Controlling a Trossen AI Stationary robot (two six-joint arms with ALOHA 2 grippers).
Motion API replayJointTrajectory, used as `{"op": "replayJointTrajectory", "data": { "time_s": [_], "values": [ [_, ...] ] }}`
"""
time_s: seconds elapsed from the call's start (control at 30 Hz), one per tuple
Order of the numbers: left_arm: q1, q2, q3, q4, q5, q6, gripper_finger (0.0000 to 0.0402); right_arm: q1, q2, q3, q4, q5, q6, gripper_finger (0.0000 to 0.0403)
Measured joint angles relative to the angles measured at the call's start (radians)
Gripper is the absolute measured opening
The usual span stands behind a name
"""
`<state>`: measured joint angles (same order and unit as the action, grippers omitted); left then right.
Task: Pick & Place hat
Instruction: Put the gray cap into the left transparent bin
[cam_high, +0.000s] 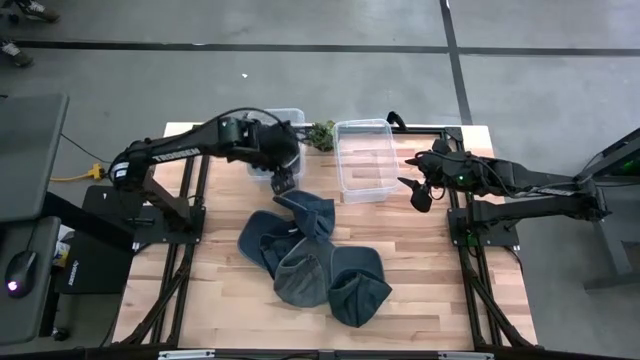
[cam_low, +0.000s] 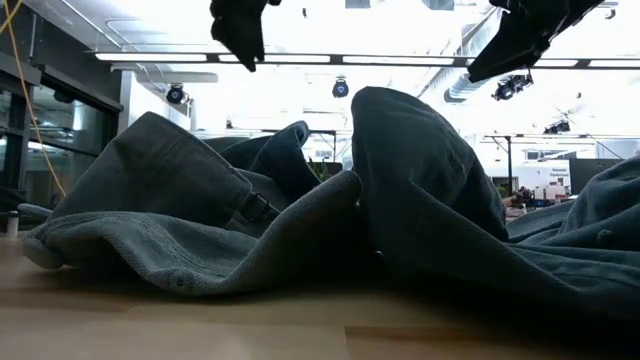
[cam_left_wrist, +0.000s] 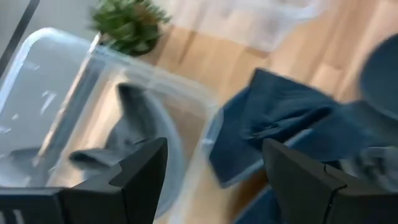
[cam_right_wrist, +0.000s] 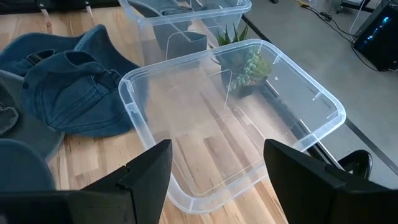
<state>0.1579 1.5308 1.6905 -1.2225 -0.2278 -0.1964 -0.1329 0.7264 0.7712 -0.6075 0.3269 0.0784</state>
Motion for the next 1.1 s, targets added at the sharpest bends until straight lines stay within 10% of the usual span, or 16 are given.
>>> {"op": "replayJointTrajectory", "data": {
  "time_s": [1.1],
  "values": [
    [-0.689,-0.007,-0.216,0.143,-0.280,-0.767,0.0259,0.000,0.000,0.000,-0.045,-0.005,-0.012,0.0249]
  ]
}}
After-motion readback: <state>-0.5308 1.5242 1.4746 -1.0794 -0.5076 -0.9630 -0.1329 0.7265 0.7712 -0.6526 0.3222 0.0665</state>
